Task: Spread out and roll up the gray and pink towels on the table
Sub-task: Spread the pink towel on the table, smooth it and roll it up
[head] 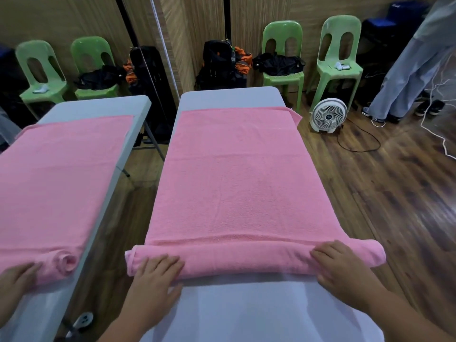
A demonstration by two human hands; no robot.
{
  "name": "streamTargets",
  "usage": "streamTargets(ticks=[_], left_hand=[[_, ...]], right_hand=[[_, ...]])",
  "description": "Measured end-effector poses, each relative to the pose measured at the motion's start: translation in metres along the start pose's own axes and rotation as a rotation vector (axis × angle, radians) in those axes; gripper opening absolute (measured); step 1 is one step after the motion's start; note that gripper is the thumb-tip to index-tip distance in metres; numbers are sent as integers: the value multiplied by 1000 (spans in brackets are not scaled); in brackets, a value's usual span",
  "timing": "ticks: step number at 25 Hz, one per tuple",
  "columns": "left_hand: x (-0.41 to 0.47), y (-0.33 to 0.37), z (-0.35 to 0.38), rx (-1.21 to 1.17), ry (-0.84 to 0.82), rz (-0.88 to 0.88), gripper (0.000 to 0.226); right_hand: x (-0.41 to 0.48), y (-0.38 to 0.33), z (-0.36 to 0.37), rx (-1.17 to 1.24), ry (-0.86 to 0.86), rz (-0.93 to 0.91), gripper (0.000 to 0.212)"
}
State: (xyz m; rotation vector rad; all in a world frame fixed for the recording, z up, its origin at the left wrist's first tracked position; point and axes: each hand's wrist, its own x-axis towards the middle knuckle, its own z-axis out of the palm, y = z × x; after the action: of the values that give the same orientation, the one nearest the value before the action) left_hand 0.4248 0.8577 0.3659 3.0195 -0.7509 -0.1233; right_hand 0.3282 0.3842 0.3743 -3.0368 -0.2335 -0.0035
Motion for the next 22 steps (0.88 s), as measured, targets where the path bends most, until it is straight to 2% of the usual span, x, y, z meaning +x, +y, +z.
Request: streamTargets(ticks=[1, 3, 6, 7, 10, 12, 14, 16, 18, 20, 22], left_hand=[[-1, 2, 3, 2, -43, -8, 50], [7, 4, 6, -62, -7, -80, 42], [9, 5, -3, -128, 85, -121, 23], [3, 5, -6, -122, 75, -98, 21], [0, -5, -11, -48, 43, 10, 21], [18, -14, -15, -4, 50, 4, 28], [28, -14, -22, -10, 105, -48, 33], [22, -4, -22, -34, 125, -30, 36], [6, 4, -10, 29, 25, 41, 48], [5, 3, -1, 43, -88, 6, 58], [13, 3, 1, -40, -49, -75, 47]], right_hand=[[-1, -1, 6, -20, -50, 33, 49], [7, 5, 18, 17, -45, 112, 50], [15, 5, 9, 71, -30, 69, 11], [14, 6, 3, 66, -68, 52, 8], [20, 11, -12, 116, -293, 86, 36], [33, 17, -14, 157, -341, 158, 39], [35, 14, -14, 125, -183, 161, 34], [18, 7, -8, 77, -21, 35, 31], [1, -2, 2, 24, -43, -20, 45], [1, -2, 17, 8, -71, 64, 56], [8, 1, 27, 34, -34, 126, 51]])
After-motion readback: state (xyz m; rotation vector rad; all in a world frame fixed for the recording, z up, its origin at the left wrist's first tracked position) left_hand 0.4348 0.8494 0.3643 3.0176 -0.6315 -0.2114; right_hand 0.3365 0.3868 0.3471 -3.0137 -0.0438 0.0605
